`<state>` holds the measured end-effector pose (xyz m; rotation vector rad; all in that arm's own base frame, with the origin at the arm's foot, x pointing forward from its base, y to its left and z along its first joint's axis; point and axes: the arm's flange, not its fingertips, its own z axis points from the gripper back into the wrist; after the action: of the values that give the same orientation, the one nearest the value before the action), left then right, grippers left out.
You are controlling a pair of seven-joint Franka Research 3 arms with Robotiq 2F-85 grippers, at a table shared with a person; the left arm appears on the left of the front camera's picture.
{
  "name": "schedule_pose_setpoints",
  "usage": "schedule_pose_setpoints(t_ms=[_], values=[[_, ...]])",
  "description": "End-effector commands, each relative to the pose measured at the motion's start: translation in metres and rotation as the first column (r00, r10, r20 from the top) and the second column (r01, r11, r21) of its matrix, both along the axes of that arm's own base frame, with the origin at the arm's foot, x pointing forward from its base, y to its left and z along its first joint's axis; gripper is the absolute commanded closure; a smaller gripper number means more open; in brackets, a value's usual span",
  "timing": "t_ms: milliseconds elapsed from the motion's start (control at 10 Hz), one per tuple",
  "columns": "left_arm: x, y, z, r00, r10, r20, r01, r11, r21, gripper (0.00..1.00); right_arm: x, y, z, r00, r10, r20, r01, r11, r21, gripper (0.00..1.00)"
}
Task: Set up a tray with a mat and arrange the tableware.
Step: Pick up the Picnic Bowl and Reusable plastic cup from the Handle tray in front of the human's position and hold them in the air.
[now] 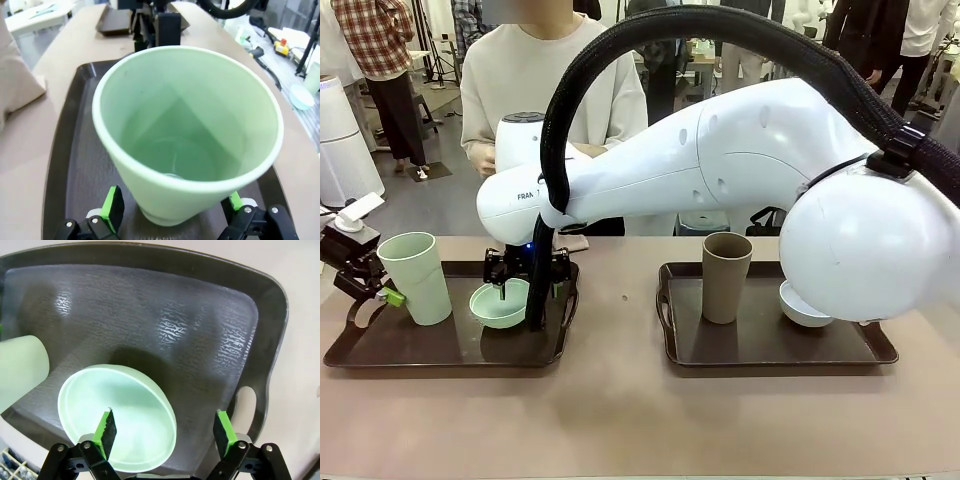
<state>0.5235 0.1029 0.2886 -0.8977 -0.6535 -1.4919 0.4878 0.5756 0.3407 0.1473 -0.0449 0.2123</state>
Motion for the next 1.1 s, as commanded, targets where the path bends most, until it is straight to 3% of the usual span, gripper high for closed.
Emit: schedule_pose_setpoints(t_ms=[0, 500, 600, 700, 900, 1000], values=[[0.003, -0.004, -0.003, 0.999, -0.050, 0.021, 0.051, 0.998, -0.035, 0.00, 0.013, 0.006, -0.003, 1.000, 0.010, -0.017, -0.009, 1.000, 0.026, 0.00], [0.005, -0.014, -0.003, 0.998, -0.061, 0.023, 0.062, 0.997, -0.039, 0.00, 0.019, 0.007, -0.011, 0.999, 0.012, -0.034, -0.011, 0.999, 0.031, 0.00], [0.005, -0.015, -0.003, 0.998, -0.054, 0.033, 0.056, 0.997, -0.044, 0.21, 0.018, 0.007, -0.012, 0.999, 0.028, -0.025, -0.028, 0.999, 0.026, 0.22], [0.005, -0.015, -0.002, 0.998, -0.056, 0.035, 0.057, 0.998, -0.037, 0.59, 0.018, 0.008, -0.011, 0.999, 0.035, -0.018, -0.035, 0.999, 0.021, 0.57], [0.005, -0.014, -0.001, 0.998, -0.053, 0.035, 0.055, 0.998, -0.037, 1.00, 0.016, 0.007, -0.007, 0.999, 0.035, -0.008, -0.035, 0.999, 0.018, 1.00], [0.005, -0.014, -0.001, 0.998, -0.050, 0.036, 0.051, 0.998, -0.034, 1.00, 0.014, 0.006, -0.006, 0.999, 0.032, -0.004, -0.032, 0.999, 0.013, 1.00]])
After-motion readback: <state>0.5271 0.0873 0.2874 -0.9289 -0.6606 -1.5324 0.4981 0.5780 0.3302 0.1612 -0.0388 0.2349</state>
